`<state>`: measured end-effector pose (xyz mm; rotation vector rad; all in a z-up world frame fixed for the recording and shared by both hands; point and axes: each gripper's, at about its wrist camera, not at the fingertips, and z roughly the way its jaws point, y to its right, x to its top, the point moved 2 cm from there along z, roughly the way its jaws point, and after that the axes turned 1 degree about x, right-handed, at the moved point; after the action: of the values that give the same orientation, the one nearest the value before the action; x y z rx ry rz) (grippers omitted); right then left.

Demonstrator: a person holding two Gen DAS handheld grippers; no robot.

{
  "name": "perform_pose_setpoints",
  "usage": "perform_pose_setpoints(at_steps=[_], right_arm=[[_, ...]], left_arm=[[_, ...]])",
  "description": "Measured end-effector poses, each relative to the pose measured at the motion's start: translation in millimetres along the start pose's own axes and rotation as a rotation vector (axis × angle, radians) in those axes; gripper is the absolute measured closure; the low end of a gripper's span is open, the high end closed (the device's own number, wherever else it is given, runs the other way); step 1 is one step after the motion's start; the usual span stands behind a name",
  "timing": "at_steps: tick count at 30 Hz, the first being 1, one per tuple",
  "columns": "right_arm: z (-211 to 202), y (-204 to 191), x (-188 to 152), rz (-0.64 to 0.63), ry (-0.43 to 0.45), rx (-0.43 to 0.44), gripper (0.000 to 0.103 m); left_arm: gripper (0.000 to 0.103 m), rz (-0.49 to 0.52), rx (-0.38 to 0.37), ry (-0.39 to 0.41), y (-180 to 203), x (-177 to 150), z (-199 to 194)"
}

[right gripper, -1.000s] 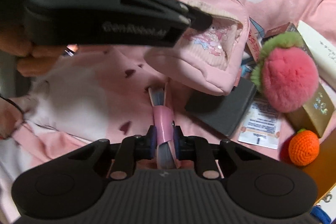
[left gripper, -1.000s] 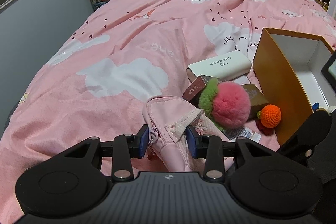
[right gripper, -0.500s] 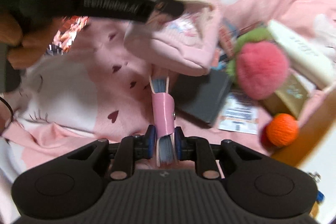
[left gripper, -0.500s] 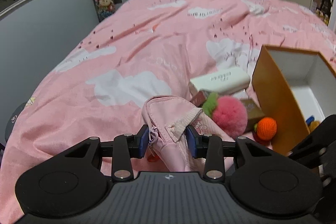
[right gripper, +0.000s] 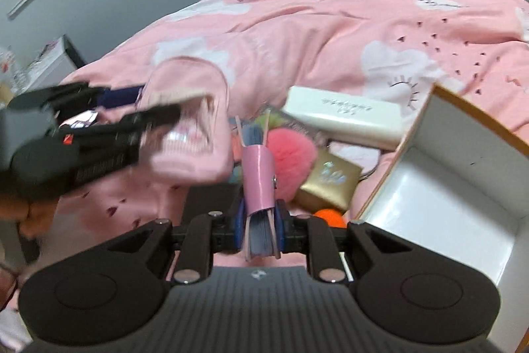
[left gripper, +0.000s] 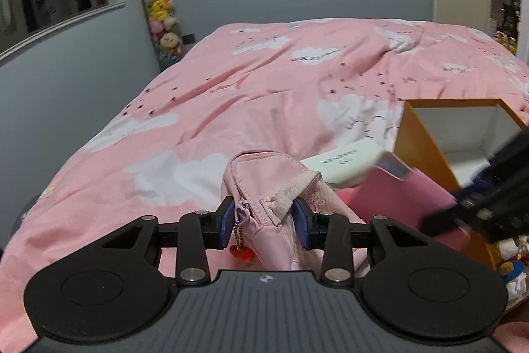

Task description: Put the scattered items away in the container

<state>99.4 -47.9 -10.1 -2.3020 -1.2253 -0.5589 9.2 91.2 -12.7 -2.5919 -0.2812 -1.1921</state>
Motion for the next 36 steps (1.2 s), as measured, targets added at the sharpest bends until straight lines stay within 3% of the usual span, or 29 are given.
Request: perform_pose_setpoints(at_steps=[7,14,21,28,30,36], right_arm=[[30.3,7.1,-6.4,0.022,-0.081,-0.008,0.082],[35.5,1.5,-8.2,-0.038,-0.093,-0.027,0.081],[39.1,-3.3,2.4,-0.103,-0.091,-0.042,0.066],[46.4,-4.1,15.4,-0.123,-0.088,-0.046,0.066],[49.0,-1.8,17.8,-0.121,-0.087,-0.053,0.075],[50.3,-0.3,15.9,-0.130,-0.091,-0.049,0.076]], left_arm=[[0.060,0.061,-0.003,-0.045,21.1,-22.4,16.0],[0.055,0.055,-0.040,-0.095,23.8,-28.7,21.5],[0.051,-0.010,-0.112,-0.179,13.1,-29.3,27.7],[0.044,-0.080,-0.225,-0.237,-9.8,-19.1,25.4],[0.044,-0.110,-0.253,-0.263,-19.4,-12.8,28.1],[0.044,-0.085,-0.259,-0.334,-37.0,2.8,53.3]])
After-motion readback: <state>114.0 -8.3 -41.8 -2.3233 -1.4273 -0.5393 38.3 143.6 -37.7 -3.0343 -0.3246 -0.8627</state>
